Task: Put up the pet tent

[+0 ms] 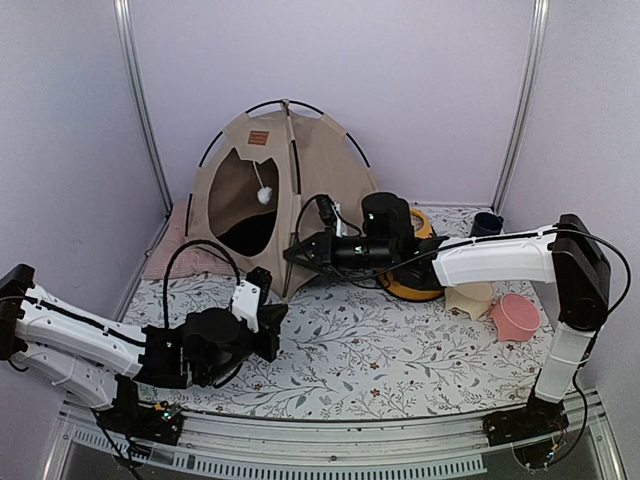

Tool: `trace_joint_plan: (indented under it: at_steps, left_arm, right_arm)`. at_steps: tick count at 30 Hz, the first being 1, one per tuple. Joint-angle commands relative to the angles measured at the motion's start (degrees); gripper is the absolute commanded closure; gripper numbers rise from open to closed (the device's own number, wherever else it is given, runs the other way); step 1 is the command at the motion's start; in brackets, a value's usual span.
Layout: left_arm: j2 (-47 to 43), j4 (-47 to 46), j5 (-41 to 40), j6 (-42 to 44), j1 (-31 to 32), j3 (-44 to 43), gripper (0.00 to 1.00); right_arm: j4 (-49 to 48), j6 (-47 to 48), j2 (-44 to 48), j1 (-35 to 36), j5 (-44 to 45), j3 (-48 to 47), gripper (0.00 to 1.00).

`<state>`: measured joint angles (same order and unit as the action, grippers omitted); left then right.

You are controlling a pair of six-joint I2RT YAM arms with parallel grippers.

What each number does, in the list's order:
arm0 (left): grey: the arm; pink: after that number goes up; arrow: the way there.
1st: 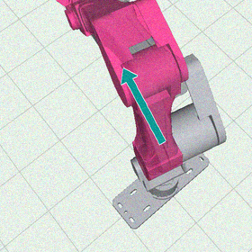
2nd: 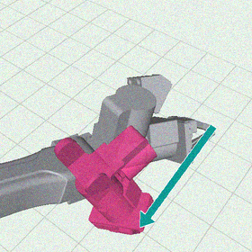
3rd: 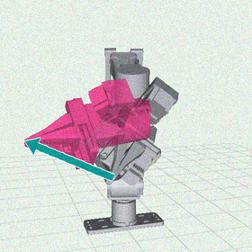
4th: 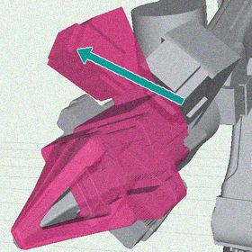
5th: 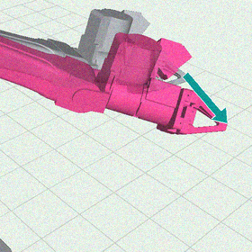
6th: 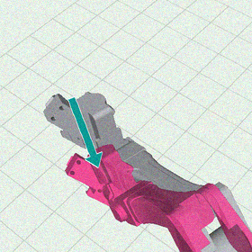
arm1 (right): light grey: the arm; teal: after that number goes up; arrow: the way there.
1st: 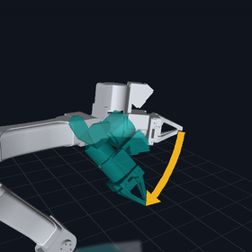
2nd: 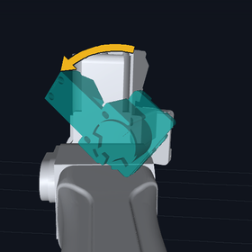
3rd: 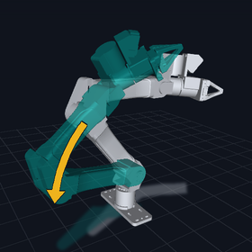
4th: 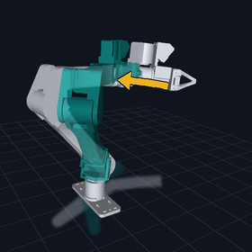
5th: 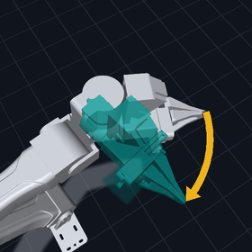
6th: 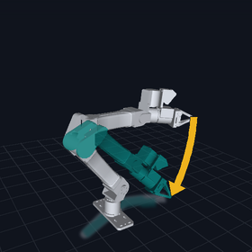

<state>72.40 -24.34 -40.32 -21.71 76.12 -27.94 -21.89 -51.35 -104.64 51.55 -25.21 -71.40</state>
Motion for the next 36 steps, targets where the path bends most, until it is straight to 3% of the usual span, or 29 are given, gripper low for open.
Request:
trace_joint_plan:
  at_steps: [1,36]
  left_arm:
    - [1.77,7.61,10.60,-0.26,6.29,1.40,1.00]
    - [2.18,9.51,9.94,-0.66,7.40,1.74,1.00]
  right_arm:
    - [-8.01,-4.10,-1.18,-4.51,15.84,-4.09,1.00]
    - [-8.26,-4.50,0.70,-6.33,18.41,-1.25,1.00]
